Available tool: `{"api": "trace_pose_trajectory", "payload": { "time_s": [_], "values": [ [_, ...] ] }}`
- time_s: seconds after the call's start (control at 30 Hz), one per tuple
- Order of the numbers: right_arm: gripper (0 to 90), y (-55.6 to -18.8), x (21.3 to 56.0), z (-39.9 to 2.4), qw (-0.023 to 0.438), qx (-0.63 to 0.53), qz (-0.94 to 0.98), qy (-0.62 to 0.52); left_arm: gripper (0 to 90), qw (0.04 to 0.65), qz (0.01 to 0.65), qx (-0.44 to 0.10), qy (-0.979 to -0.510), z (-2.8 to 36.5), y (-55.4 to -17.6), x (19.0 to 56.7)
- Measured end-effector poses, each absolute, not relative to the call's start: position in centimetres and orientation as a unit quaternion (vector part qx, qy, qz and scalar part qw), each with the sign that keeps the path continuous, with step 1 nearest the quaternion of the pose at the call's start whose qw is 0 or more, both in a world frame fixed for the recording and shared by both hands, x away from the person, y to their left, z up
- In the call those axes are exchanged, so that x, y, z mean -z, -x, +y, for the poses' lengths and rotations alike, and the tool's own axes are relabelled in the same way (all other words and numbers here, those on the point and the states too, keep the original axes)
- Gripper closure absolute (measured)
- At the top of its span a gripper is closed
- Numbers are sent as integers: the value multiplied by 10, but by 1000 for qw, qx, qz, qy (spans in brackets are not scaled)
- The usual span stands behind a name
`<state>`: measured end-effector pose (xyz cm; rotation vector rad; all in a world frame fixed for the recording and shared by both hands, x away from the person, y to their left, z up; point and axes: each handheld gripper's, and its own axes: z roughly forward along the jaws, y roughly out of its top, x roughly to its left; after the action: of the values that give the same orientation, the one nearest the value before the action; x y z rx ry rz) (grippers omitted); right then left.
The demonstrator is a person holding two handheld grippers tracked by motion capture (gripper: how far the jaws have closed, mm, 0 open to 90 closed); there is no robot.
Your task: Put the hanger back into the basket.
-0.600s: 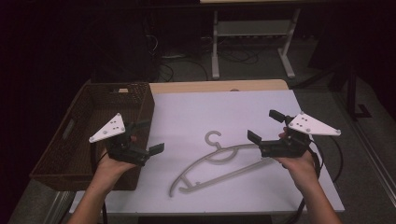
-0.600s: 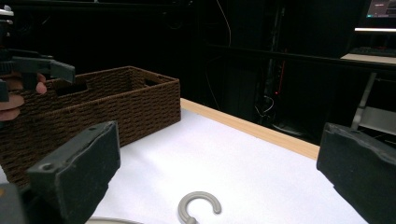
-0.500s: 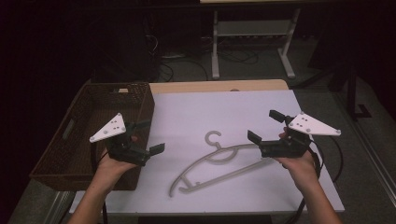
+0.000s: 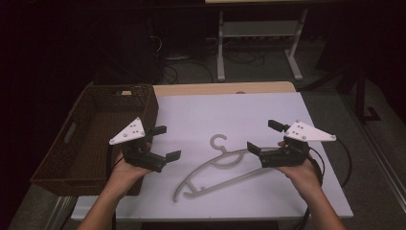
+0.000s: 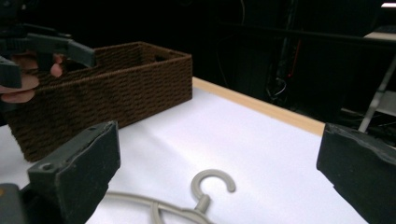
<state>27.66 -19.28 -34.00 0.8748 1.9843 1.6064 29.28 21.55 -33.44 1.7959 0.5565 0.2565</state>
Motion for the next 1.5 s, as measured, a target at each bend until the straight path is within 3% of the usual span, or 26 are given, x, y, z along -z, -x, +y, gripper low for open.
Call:
{"api": "trace_pose_trajectory", "payload": {
  "time_s": [0.43, 0.57, 0.83, 0.87, 0.97, 1.0, 1.03, 1.07, 1.1, 1.13, 1.17, 1.27, 1.4, 1.5],
  "values": [
    [0, -276, 352, -186, 202, -563, 734, -322, 0, 560, 230, -85, -791, 188, -305, 353],
    [55, -275, 355, -186, 199, -559, 740, -316, 0, 556, 234, -83, -793, 183, -313, 360],
    [226, -272, 362, -185, 174, -538, 759, -323, 0, 554, 240, -79, -794, 176, -323, 374],
    [303, -271, 365, -184, 172, -530, 764, -325, 0, 556, 244, -76, -791, 175, -325, 380],
    [371, -271, 368, -184, 168, -523, 769, -326, 0, 553, 247, -76, -792, 176, -326, 384],
    [453, -270, 371, -184, 168, -515, 774, -327, 0, 550, 249, -77, -793, 176, -327, 386],
    [453, -270, 371, -184, 168, -515, 774, -327, 0, 552, 251, -76, -792, 176, -327, 387],
    [544, -269, 375, -184, 162, -508, 780, -328, 0, 550, 254, -77, -792, 177, -328, 389],
    [544, -269, 375, -184, 162, -508, 780, -328, 0, 550, 254, -77, -792, 177, -328, 389],
    [632, -269, 378, -183, 162, -500, 787, -325, 0, 547, 256, -79, -793, 177, -329, 391],
    [632, -269, 378, -183, 162, -500, 787, -325, 0, 547, 256, -79, -793, 177, -329, 391],
    [778, -268, 387, -177, 146, -482, 803, -319, 0, 545, 260, -78, -794, 177, -329, 396],
    [869, -267, 395, -170, 134, -460, 823, -305, 0, 541, 262, -76, -795, 177, -329, 400],
    [890, -267, 400, -166, 129, -448, 832, -300, 0, 539, 263, -74, -797, 177, -329, 401]
  ]
}}
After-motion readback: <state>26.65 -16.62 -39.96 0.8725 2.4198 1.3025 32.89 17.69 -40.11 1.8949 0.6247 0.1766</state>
